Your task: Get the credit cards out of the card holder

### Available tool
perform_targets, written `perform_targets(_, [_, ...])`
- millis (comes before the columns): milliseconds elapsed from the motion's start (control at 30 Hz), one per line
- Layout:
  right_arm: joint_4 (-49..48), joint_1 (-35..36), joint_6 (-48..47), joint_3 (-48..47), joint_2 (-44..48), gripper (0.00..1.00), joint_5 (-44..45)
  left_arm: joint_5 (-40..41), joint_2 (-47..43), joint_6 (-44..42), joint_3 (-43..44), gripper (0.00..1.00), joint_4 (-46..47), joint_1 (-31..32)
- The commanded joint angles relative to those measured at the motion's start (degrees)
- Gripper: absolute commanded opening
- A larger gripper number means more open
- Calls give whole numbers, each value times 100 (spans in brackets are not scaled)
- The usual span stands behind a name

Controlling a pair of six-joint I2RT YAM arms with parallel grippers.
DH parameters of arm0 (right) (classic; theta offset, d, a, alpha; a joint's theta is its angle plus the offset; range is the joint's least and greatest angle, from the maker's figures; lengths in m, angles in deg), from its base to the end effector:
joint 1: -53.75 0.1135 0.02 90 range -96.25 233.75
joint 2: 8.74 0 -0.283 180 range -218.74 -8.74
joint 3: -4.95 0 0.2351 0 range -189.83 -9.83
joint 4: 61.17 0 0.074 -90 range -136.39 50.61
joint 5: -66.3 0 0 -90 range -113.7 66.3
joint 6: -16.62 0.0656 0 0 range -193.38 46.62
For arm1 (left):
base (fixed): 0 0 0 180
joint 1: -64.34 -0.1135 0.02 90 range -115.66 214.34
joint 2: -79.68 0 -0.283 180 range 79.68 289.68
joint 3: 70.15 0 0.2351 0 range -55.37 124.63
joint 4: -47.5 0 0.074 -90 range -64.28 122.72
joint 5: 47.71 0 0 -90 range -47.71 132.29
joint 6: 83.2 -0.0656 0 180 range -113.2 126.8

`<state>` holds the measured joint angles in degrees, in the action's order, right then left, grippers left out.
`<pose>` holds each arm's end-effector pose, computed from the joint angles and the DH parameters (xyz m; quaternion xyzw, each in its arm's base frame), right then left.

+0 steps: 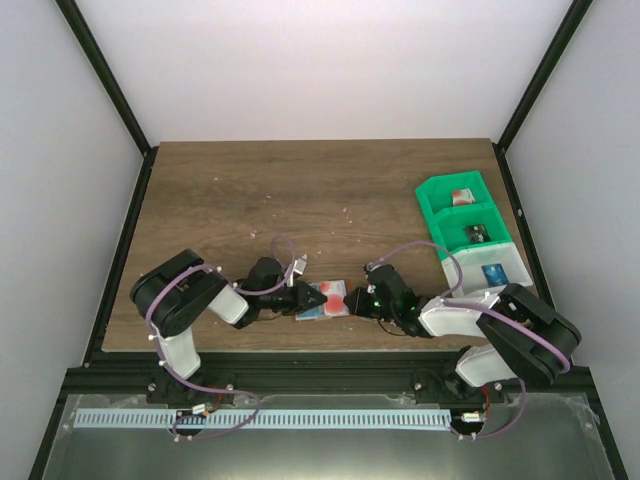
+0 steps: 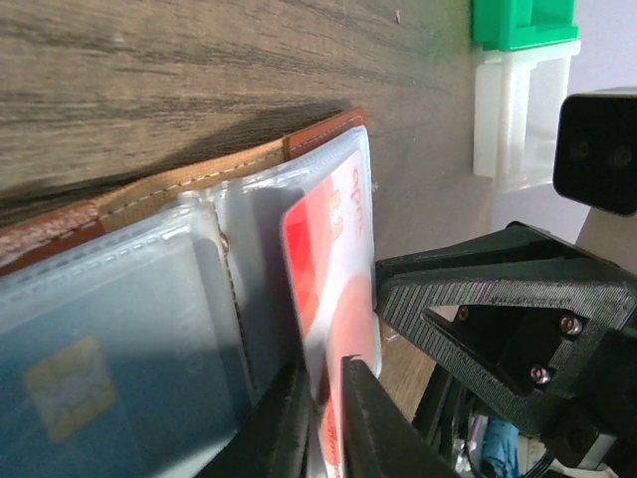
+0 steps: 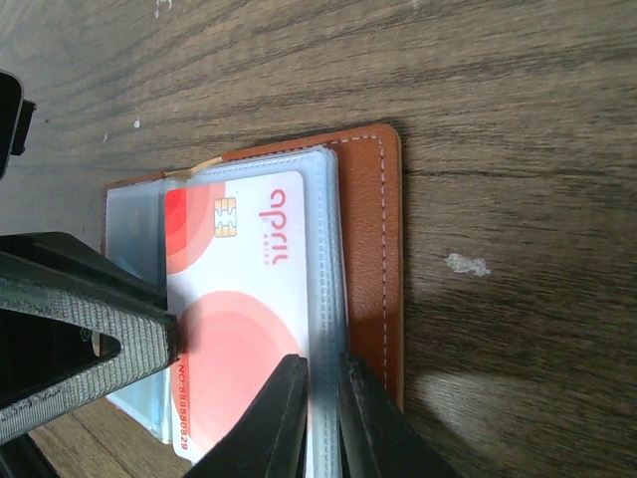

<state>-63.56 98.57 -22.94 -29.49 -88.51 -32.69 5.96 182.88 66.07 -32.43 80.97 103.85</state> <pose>0.1606 0.1741 0.1303 0.0136 0.9145 0.3425 0.2151 0.1988 -0.2143 0.1079 0.0063 0.8447 -0.5271 0.0928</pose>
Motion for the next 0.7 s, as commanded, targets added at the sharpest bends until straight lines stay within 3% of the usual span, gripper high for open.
perform_targets(0, [99,37,51,44,-83,12,-48,134,70,-19,23,17,140,47])
perform_targets(67, [74,44,55,56,-91,11,-57,136,60,-2,2,15,191,45])
perform_targets(133, [65,40,70,67,-107,11,-59,136,24,64,-62,2,341,44])
perform_targets(167, [50,44,74,76,-109,11,-52,143,-2,100,-92,0,386,48])
perform_targets(667, [107,44,113,184,-84,9,48,-86,-458,-617,-153,0,-623,-296])
